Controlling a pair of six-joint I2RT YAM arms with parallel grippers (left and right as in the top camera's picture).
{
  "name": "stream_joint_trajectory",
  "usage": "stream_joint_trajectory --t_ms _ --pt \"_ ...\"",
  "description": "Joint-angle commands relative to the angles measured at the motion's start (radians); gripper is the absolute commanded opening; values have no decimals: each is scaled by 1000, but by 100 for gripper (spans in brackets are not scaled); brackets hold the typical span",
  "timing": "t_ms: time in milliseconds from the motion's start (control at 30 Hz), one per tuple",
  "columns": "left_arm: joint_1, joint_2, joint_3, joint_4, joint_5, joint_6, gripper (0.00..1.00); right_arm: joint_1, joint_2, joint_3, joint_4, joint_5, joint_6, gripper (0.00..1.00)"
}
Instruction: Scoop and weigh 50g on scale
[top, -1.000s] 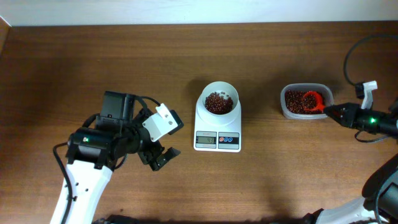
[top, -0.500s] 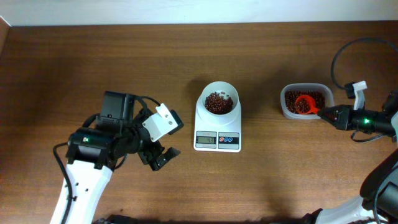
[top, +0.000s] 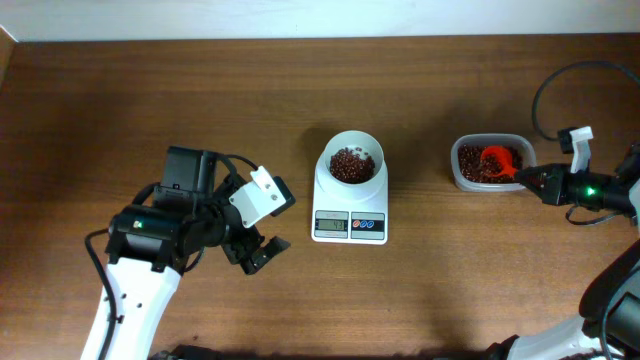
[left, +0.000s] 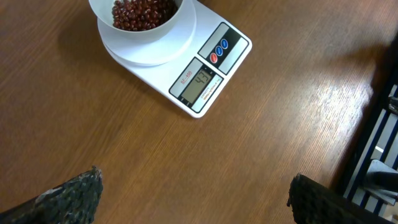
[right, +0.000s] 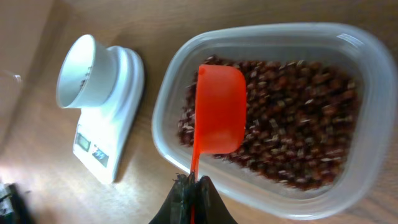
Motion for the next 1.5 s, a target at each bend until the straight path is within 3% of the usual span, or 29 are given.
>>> stream_joint_trajectory --t_ms 0,100,467,633,933,1200,1367,1467 --pt "5 0 21 2 7 20 99 6 9 1 -47 -57 -109 4" --pt "5 0 21 2 7 20 99 4 9 1 21 -3 27 4" --pt "5 0 21 2 7 20 99 -27 9 1 -61 -180 55 4" --pt "5 0 21 2 7 20 99 -9 9 1 -85 -394 55 4" --pt "5 0 21 2 7 20 99 327 9 5 -59 -433 56 4" --pt "5 0 21 1 7 20 99 507 9 5 265 -421 345 4" --pt "5 0 21 1 7 20 99 588 9 4 342 -180 333 4" --pt "5 0 21 1 7 20 99 650 9 4 361 -95 156 4"
